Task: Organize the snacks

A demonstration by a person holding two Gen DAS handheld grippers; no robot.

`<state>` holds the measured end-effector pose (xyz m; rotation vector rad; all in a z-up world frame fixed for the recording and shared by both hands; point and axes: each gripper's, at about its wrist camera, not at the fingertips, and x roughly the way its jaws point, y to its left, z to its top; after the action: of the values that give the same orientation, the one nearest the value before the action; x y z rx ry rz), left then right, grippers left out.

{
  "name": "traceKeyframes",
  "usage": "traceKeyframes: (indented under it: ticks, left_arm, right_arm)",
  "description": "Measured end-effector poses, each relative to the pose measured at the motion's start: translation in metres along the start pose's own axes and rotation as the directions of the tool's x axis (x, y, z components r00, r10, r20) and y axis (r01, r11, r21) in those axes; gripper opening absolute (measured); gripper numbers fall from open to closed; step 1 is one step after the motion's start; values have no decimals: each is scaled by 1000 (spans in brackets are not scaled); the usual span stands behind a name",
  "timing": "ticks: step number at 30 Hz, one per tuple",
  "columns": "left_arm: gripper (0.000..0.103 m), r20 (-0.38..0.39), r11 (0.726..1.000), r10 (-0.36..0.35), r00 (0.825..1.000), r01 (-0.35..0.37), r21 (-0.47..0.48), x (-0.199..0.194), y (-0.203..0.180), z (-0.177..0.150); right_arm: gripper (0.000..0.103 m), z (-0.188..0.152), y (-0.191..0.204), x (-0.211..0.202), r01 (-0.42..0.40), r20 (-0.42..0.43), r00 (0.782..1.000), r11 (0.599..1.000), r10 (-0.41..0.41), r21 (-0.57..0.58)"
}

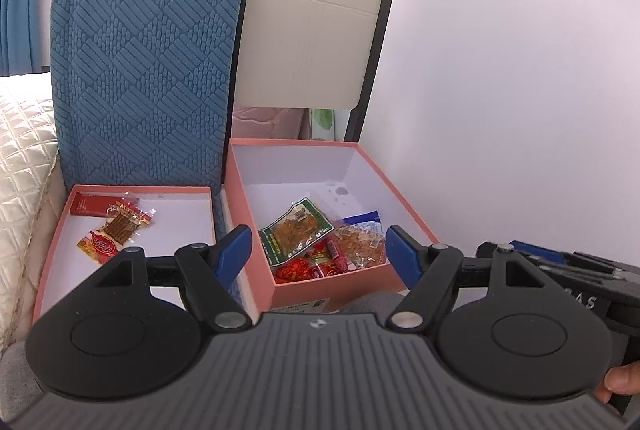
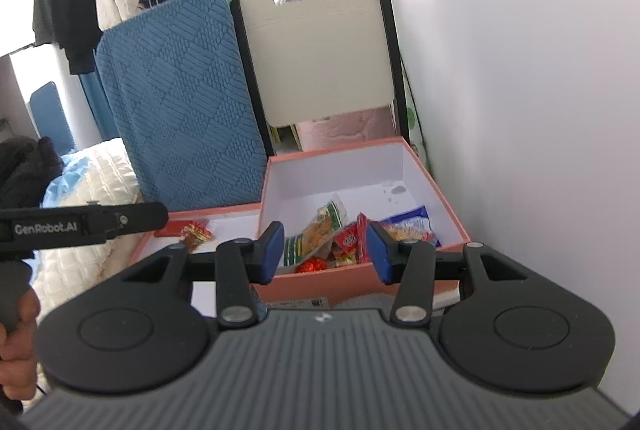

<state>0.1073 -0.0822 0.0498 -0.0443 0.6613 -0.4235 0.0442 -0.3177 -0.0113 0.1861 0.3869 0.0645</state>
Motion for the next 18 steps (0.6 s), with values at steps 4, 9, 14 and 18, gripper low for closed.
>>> traceKeyframes:
  ticks: [4, 9, 14, 18]
  left_arm:
    - [78, -15, 1000, 11, 1000, -11, 11, 7, 2, -2]
    - [78, -14, 1000, 6, 1000, -6, 1, 7, 2, -4]
    - [78, -4, 1000, 9, 1000, -9, -3, 4, 3, -2]
    - [78, -2, 1000, 14, 1000, -14, 2, 2, 3, -1]
  right_arm:
    - [48, 2, -2, 2, 20, 15, 1000, 1000, -20, -3]
    - [48, 0, -5, 0, 34, 15, 999, 999, -34, 0]
    - [48, -2, -4, -2, 35, 11, 999, 999, -35, -8]
    - [48, -1, -3, -3, 30, 16, 999, 1000, -30, -9]
